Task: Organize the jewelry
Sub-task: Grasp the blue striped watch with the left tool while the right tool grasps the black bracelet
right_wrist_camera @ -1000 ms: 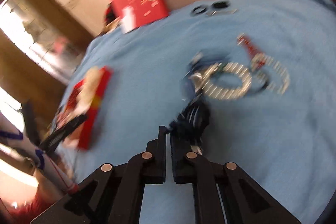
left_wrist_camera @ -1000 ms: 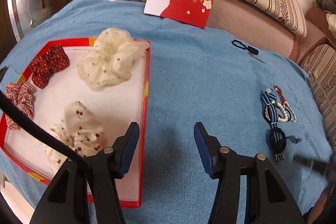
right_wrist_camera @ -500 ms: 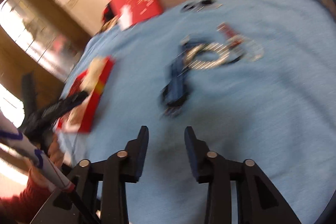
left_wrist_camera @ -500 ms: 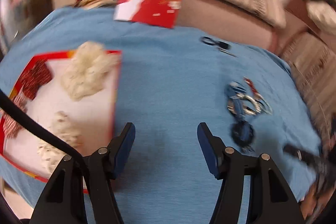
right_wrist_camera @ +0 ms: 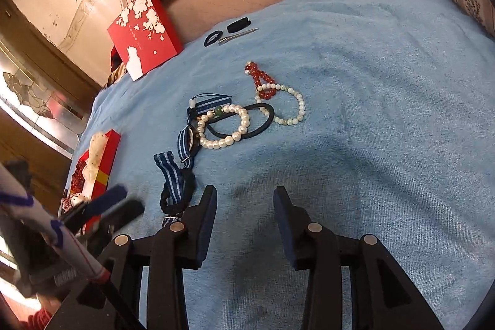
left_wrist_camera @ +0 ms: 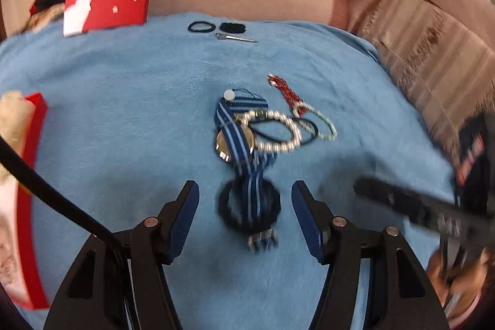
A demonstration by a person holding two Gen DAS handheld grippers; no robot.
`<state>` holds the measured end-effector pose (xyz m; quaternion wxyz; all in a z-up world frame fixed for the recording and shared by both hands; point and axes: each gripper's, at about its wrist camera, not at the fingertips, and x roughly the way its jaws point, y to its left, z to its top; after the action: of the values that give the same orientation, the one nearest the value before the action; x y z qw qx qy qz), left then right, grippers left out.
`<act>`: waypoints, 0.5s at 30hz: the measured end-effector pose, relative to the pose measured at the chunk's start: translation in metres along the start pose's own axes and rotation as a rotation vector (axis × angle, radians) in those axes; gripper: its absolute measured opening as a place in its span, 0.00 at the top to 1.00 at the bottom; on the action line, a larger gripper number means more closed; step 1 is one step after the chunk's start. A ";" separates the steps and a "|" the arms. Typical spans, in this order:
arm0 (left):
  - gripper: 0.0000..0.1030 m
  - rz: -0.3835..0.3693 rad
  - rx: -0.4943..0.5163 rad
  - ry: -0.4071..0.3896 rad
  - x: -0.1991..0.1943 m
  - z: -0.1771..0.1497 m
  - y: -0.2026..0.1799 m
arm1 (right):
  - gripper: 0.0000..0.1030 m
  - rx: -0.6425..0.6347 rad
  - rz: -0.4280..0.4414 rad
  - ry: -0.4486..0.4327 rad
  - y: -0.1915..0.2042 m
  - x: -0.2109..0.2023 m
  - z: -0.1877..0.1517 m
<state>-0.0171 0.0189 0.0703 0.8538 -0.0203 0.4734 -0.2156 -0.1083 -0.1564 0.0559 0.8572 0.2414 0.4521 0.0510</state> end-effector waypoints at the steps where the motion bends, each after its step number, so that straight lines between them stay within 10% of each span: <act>1: 0.40 0.004 -0.005 0.021 0.011 0.008 0.000 | 0.60 0.006 0.004 -0.001 -0.001 0.001 0.001; 8: 0.41 0.067 0.006 0.138 0.065 0.032 -0.009 | 0.59 0.023 0.015 -0.034 -0.007 -0.007 0.006; 11: 0.61 0.103 -0.018 0.165 0.078 0.042 -0.005 | 0.59 0.011 0.012 -0.032 -0.005 -0.006 0.006; 15: 0.61 0.030 -0.086 0.158 0.059 0.051 0.009 | 0.59 -0.009 -0.008 -0.040 -0.002 -0.006 0.005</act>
<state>0.0548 -0.0049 0.0489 0.8152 -0.0327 0.5485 -0.1831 -0.1079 -0.1621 0.0620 0.8673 0.2367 0.4355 0.0450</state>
